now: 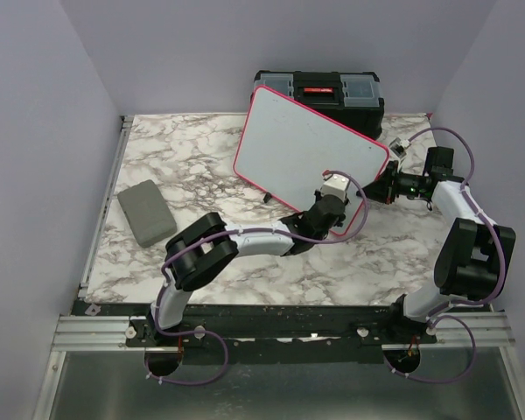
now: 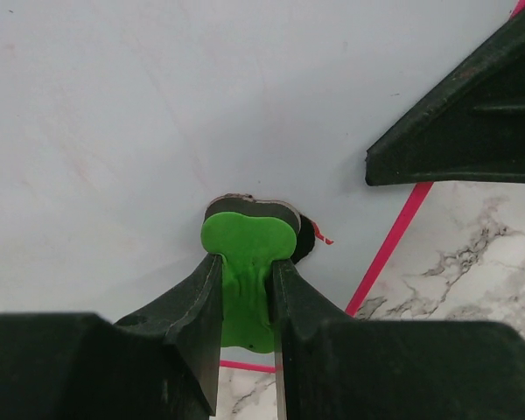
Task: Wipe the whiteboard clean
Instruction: Erase the whiteboard at the whiteboard stand.
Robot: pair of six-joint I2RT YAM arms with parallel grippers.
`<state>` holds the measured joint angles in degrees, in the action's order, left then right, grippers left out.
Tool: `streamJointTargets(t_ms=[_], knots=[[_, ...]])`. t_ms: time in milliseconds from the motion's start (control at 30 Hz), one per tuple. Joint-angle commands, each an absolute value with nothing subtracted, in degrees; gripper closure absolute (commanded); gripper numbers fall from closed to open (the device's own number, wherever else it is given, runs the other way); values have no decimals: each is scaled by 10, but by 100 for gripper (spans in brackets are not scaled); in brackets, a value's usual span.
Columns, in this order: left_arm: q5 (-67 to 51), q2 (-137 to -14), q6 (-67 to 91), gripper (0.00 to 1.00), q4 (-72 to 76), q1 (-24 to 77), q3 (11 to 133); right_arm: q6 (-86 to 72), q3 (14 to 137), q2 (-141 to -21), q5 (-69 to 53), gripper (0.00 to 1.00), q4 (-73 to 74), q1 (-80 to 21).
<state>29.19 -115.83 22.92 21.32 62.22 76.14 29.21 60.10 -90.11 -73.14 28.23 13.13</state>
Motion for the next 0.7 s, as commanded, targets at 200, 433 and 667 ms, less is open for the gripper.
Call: streamJointTargets(t_ms=[200,433,667], knots=[[299,-1160,247,100,218,608,758,287,608,-889,-799,99,313,124],[290,-1187,260,100,230,650,756,287,609,-888,-798,99,313,124],[293,-1190,246,100,228,660,766,287,608,-886,-800,99,313,124]])
